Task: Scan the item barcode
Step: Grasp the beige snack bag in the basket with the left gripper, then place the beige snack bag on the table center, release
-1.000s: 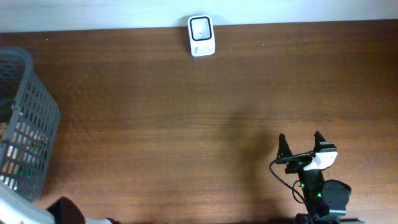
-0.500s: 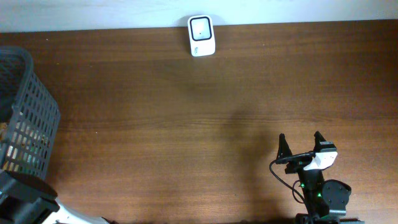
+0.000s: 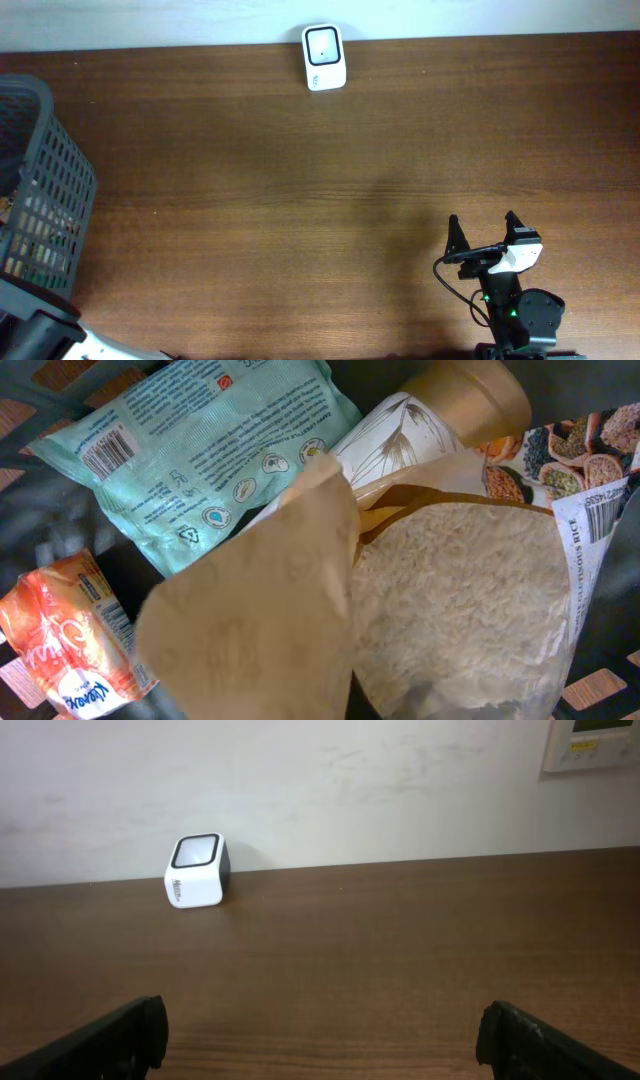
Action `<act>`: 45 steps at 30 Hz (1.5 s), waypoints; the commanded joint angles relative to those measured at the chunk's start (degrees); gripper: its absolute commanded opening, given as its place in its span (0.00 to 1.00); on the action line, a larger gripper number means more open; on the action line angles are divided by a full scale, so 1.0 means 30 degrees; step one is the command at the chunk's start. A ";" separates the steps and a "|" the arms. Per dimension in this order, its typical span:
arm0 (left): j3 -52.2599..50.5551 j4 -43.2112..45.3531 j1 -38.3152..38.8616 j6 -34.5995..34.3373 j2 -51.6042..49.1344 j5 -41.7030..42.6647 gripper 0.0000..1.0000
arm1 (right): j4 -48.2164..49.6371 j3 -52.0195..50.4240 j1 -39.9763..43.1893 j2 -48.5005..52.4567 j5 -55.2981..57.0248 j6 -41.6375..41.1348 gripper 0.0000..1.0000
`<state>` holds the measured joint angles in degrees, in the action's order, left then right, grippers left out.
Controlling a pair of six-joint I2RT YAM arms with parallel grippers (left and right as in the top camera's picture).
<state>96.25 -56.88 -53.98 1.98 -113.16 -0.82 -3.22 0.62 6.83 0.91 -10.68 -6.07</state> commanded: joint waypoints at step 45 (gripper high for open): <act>0.6994 -0.8313 2.3831 0.3395 -0.4146 0.2820 0.00 | -0.0124 -0.0102 0.0109 -0.0131 -0.0306 -0.0117 0.98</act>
<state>116.53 -81.52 17.21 4.16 -120.92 9.52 -3.22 0.62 6.83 0.91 -10.70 -6.04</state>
